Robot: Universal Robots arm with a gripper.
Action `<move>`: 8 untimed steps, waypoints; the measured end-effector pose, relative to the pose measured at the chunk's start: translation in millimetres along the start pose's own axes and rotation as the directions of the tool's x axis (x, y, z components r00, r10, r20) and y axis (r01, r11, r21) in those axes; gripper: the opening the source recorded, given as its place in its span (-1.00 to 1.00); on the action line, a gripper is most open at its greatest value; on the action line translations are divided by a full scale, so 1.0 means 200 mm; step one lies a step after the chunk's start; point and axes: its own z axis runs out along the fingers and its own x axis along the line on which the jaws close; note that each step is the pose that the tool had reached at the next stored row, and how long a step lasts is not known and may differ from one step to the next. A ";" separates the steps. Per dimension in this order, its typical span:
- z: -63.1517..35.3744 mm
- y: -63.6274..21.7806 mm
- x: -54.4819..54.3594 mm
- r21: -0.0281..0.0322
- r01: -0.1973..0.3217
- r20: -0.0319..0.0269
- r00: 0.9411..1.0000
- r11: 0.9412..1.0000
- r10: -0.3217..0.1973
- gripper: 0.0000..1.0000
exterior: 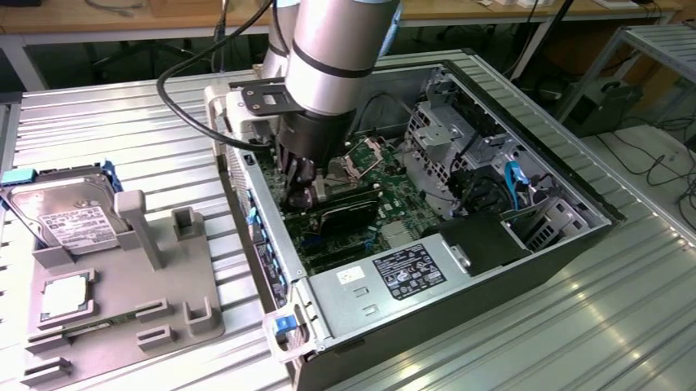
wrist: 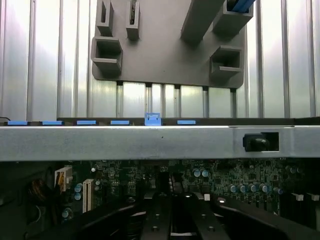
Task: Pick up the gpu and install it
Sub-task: 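Press down on the gpu until it lock into place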
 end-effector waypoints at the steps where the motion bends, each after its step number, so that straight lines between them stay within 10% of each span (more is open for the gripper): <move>1: 0.000 -0.001 0.00 0.015 0.003 0.000 1.000 1.000 -0.003 -0.79; 2: 0.000 -0.001 0.00 0.029 0.004 -0.001 1.000 1.000 -0.004 -0.79; 3: 0.000 -0.001 0.00 0.059 0.008 -0.001 1.000 0.998 -0.008 -0.79; 4: 0.001 -0.001 0.01 0.071 0.009 -0.002 1.000 0.997 -0.009 -0.79; 8: 0.011 -0.002 0.03 0.076 0.009 -0.002 1.000 0.997 -0.009 -0.79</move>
